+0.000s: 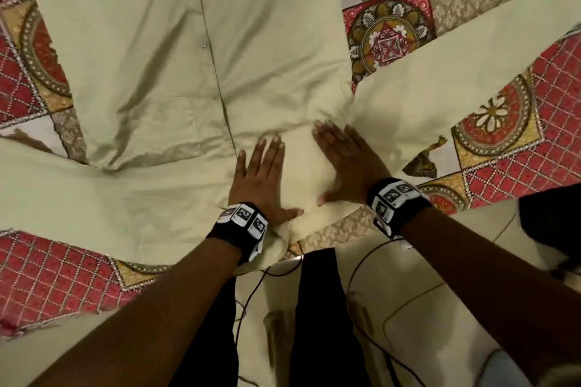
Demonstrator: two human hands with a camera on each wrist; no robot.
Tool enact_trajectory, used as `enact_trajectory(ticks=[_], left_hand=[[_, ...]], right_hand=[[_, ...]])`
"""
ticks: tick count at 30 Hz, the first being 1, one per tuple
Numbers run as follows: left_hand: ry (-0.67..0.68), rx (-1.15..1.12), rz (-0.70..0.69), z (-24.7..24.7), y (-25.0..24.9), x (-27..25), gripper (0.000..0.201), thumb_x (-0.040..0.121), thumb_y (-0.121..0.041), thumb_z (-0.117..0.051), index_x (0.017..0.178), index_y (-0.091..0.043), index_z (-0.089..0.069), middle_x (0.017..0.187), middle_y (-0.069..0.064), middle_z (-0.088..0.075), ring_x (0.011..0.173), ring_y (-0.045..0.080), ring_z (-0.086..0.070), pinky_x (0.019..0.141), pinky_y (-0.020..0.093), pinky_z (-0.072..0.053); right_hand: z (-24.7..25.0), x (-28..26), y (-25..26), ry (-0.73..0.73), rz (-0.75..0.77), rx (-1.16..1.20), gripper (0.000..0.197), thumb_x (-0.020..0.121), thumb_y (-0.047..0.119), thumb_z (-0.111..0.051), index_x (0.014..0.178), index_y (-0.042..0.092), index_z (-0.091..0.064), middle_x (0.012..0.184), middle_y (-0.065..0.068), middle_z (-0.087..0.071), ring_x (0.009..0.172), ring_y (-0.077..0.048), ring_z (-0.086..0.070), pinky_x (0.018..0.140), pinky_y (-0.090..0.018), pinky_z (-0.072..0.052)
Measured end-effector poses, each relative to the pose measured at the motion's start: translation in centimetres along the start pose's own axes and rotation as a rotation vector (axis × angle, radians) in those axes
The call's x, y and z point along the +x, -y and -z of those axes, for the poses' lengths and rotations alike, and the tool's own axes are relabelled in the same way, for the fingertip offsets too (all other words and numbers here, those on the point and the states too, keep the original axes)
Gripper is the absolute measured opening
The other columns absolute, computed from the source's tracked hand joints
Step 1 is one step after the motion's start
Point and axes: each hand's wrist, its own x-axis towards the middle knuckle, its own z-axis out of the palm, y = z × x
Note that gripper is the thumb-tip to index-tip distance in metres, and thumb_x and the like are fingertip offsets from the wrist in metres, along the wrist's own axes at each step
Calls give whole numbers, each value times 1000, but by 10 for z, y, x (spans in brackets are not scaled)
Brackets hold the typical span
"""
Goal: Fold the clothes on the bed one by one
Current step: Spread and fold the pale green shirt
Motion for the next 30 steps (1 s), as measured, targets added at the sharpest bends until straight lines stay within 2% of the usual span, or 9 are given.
enact_trajectory(ticks=[7,10,13,17,21,23,25,28,30], left_hand=[[165,-37,173,15,-31,-5,161,43,-99,-50,150,-10,31,156,6,41,142,30,41,119,58,12],[146,-127,148,25,-37,-5,149,58,-89,-59,152,-11,26,158,5,38,145,25,36,122,50,8],[70,-226,118,30,-38,-2,129,75,-70,-68,157,-12,13,162,3,28,150,20,25,124,41,6],[119,-147,157,25,-30,7,152,59,-80,-71,150,-17,33,157,-1,39,146,17,33,122,44,13],[144,-137,156,34,-26,12,164,45,-88,-70,149,-16,34,156,-1,40,146,18,34,120,48,16],[89,-180,161,41,-18,17,154,54,-87,-66,153,-15,26,160,0,34,148,19,28,122,43,13],[-23,-196,171,51,0,29,128,73,-80,-58,158,-12,9,165,4,17,153,21,14,125,40,2],[-107,-156,97,68,31,52,84,96,-51,-49,158,-12,-9,167,6,-3,154,24,-5,125,40,-11],[-97,-102,21,73,47,63,75,97,-26,-56,158,-11,-14,166,8,-9,153,27,-13,124,42,-15]], right_hand=[[6,-33,-26,90,-62,-18,164,40,101,-57,160,3,-4,169,-14,-2,157,-30,3,124,-59,-3],[18,-40,-26,48,-55,-29,154,49,99,-57,160,3,-9,169,-16,-4,156,-34,1,124,-60,-2],[27,-30,-16,-13,39,-51,138,61,85,-67,159,2,-18,167,-18,-12,155,-35,-8,125,-55,-8],[20,-2,-10,11,172,-33,134,64,75,-75,159,1,-15,167,-17,-13,155,-32,-12,126,-45,-10],[21,-5,-28,67,36,-38,156,48,94,-63,160,1,-6,168,-15,-6,156,-30,-5,125,-54,-7],[26,-12,-30,62,-30,-13,160,45,99,-57,159,0,-7,168,-18,-4,156,-32,-2,124,-59,-5],[34,-10,-22,15,-30,32,147,57,95,-56,159,-1,-12,168,-19,-6,156,-34,-3,125,-58,-6],[47,21,-4,-111,109,72,106,82,65,-66,157,1,-27,165,-18,-21,154,-34,-19,125,-50,-16],[50,56,3,-117,215,34,86,87,44,-73,152,-1,-38,160,-19,-34,149,-34,-32,123,-47,-25]])
